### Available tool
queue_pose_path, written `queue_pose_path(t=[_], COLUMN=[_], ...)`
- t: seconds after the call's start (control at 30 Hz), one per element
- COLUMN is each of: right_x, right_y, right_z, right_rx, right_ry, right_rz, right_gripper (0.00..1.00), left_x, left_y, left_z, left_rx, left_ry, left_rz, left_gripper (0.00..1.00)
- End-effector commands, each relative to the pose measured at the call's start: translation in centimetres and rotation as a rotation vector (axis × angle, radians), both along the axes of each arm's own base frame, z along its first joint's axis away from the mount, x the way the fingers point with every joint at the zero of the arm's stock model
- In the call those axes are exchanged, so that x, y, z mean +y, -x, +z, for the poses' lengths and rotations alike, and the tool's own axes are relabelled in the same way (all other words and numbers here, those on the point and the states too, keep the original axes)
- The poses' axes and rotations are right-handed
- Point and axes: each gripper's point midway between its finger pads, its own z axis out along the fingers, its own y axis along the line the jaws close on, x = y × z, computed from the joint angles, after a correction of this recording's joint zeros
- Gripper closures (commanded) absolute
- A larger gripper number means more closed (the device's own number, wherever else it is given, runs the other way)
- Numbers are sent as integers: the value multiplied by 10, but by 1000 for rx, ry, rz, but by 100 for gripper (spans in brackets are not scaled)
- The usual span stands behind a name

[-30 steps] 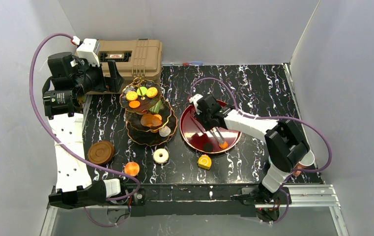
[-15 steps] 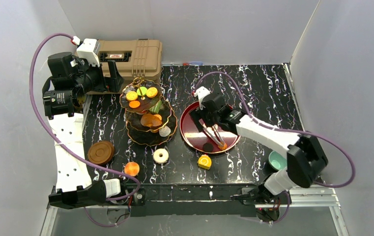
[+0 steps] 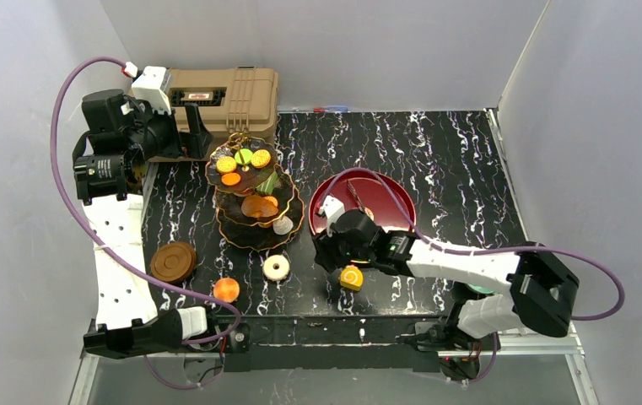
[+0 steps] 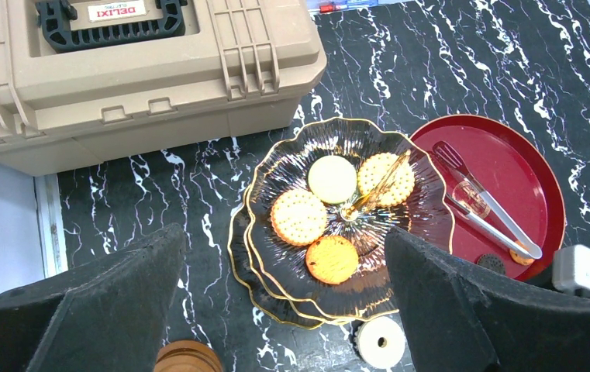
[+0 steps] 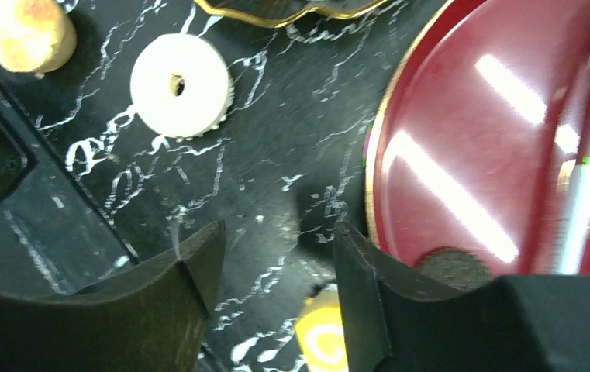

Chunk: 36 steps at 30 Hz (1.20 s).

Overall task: Serve the afternoon tea
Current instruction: Move the tray at the center of the board.

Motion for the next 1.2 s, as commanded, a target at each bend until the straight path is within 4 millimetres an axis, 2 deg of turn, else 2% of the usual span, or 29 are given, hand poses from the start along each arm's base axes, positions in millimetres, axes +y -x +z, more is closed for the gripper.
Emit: queue_pose_path(t=[0.0, 0.03, 0.13, 0.27, 0.37, 0.47, 0.63, 0.77, 1.0, 1.17], right_x=[27, 29, 31, 24, 9, -7, -34, -60, -100, -115], right_y=[12, 13, 15, 11, -2, -23, -61, -85, -141, -177], right_z=[-2, -6, -21, -45, -61, -69, -65, -74, -67, -64], right_rx=[67, 78, 104, 104, 53, 40, 54, 66, 16, 4], right_ry=[-103, -106, -91, -36, 50, 115, 115, 191, 221, 219], right_rz=[21, 25, 28, -1, -43, -97, -181, -227, -331, -382], right_gripper=[52, 60, 70, 77, 79, 80, 80, 81, 83, 83], left_x=[-1, -1, 0, 1, 1, 1, 2, 2, 0, -2], left_y=[6, 6, 6, 5, 5, 5, 5, 5, 5, 7], left_z=[6, 6, 7, 7, 7, 8, 9, 11, 8, 7], left_rx=[-14, -16, -16, -19, -16, -18, -21, -24, -15, -13], left_ry=[4, 4, 2, -5, -5, -5, -11, -12, -10, -10], left_rz=[-2, -2, -1, 1, 2, 0, 3, 1, -13, -22], left_gripper=[1, 1, 1, 1, 1, 1, 1, 1, 1, 1])
